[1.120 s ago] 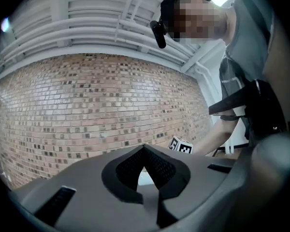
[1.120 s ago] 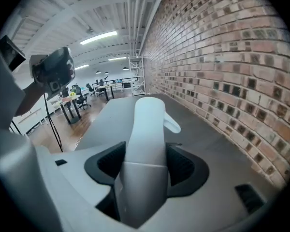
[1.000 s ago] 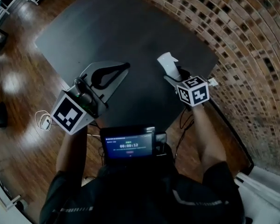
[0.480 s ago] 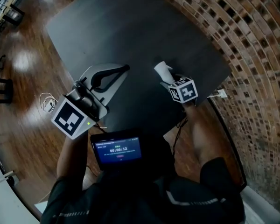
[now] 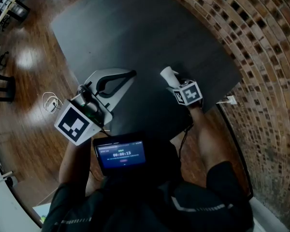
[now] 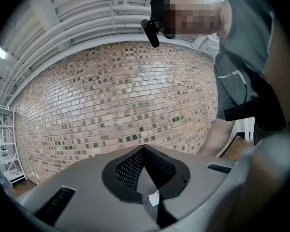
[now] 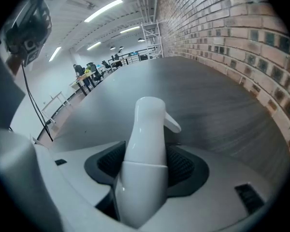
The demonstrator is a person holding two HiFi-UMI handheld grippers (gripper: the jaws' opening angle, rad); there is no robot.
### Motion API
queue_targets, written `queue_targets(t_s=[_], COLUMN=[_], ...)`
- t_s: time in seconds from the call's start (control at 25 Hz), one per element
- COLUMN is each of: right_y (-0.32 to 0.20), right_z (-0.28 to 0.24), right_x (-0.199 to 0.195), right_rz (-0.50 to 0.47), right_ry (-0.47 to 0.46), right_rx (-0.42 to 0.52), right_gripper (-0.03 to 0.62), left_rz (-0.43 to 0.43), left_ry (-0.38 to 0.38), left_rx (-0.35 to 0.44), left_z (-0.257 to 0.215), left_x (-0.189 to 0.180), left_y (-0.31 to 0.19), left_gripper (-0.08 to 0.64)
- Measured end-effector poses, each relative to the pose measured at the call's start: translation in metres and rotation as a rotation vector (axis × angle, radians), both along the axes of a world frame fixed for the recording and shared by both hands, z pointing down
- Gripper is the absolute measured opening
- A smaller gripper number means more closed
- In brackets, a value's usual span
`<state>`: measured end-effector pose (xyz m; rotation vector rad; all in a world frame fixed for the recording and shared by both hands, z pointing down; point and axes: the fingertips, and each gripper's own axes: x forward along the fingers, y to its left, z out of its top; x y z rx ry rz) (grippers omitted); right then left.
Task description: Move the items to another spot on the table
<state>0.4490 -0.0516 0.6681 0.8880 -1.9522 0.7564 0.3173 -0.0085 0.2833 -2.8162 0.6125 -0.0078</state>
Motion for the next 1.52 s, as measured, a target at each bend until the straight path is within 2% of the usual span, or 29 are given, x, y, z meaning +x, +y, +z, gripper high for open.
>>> queue_targets(t_s=[0.2,0.4,0.48,0.52,0.56,0.72,0.92,1.04,1.16,1.32,1.44,1.52], right_y=[0.002,0.006,0.007,0.008,0.008,0.013,0.016,0.024,0.038,0.071,0.097,0.12], right_z=[0.002,0.006,0.005,0.003,0.0,-0.02,-0.061,-0.094,-0.146,-0.223,-0.265,-0.286], right_x=[-0.005,-0.007,-0.006,-0.006,-0.006,0.001,0.003,0.001,-0.006,-0.023,-0.036,-0.046], right_rz=[-0.028,-0.041,-0.048,-0.046,-0.045,-0.052,0.008,0.053,0.084,0.14,0.2,0.234], right_ry=[-0.009,0.043,0.048,0.041,0.032,0.009,-0.032,-0.067,-0.175,-0.32,-0.372,-0.381], right_rx=[-0.076,-0.07,-0.072,-0.068,-0.059,-0.02,0.059,0.126,0.251,0.442,0.547,0.618], right_gripper=[0.276,0.286,0.317,0.354,0.373,0.377,0.377,0.377,0.33,0.164,0.143,0.09], left_rz=[-0.004,-0.027,-0.054,-0.068,-0.08,-0.097,-0.093,-0.058,0.006,0.083,0.145,0.166], left_ry=[0.004,0.023,0.036,0.037,0.036,0.024,0.028,0.041,0.054,0.07,0.144,0.17], left_rx=[-0.005,-0.017,-0.02,-0.019,-0.016,0.001,0.016,0.036,0.068,0.082,0.041,0.035], left_z=[0.001,-0.004,-0.007,-0.009,-0.011,-0.024,-0.041,-0.049,-0.059,-0.064,-0.064,-0.061], left_x=[0.002,0.001,0.0,-0.002,-0.003,-0.006,-0.022,-0.029,-0.036,-0.056,-0.08,-0.094], left_y=[0.004,0.011,0.013,0.015,0.017,0.031,0.046,0.056,0.068,0.084,0.091,0.1], left_gripper=[-0.006,-0.006,-0.006,-0.006,-0.006,-0.006,-0.006,-0.006,-0.006,-0.007,-0.006,-0.007])
